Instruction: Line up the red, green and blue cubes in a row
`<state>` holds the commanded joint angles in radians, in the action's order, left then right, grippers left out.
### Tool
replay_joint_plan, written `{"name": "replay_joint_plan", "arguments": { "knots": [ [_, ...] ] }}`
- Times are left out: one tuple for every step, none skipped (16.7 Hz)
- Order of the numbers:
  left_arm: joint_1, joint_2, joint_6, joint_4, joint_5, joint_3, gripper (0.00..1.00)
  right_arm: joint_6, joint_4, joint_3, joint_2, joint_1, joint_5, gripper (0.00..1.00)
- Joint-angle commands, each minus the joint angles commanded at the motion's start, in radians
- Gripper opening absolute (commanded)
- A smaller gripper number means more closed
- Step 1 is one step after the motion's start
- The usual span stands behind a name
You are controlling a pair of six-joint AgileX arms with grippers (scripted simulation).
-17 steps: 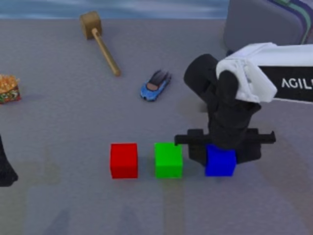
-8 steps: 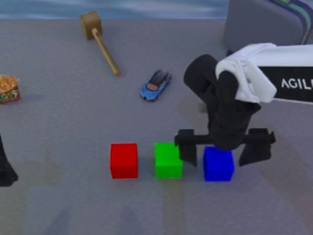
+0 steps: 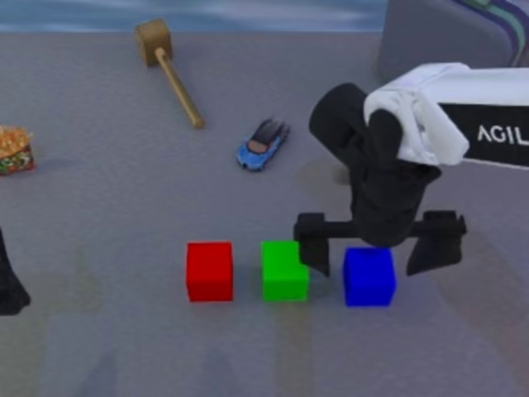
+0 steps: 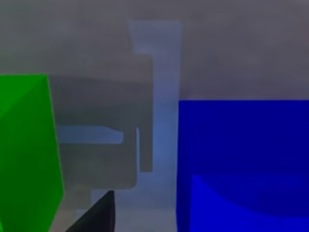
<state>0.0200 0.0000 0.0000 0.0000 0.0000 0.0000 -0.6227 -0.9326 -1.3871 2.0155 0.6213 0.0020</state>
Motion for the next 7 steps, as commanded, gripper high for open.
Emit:
{"name": "replay_joint_plan", "arguments": {
  "knots": [
    [0.000,0.000,0.000,0.000,0.000,0.000,1.00,-0.001,-0.032,-0.022,-0.009,0.000,0.000,1.00],
    [0.000,0.000,0.000,0.000,0.000,0.000,1.00,-0.001,-0.071,-0.046,-0.021,0.001,-0.001,1.00],
    [0.000,0.000,0.000,0.000,0.000,0.000,1.00,-0.001,-0.112,-0.070,-0.032,0.002,-0.001,1.00],
    [0.000,0.000,0.000,0.000,0.000,0.000,1.00,0.000,-0.150,-0.094,-0.044,0.003,-0.001,1.00],
    [0.000,0.000,0.000,0.000,0.000,0.000,1.00,0.001,-0.181,-0.115,-0.055,0.004,0.000,1.00],
    [0.000,0.000,0.000,0.000,0.000,0.000,1.00,0.002,-0.202,-0.130,-0.064,0.005,0.000,1.00],
    [0.000,0.000,0.000,0.000,0.000,0.000,1.00,0.003,-0.212,-0.138,-0.070,0.005,0.000,1.00]
  ]
}}
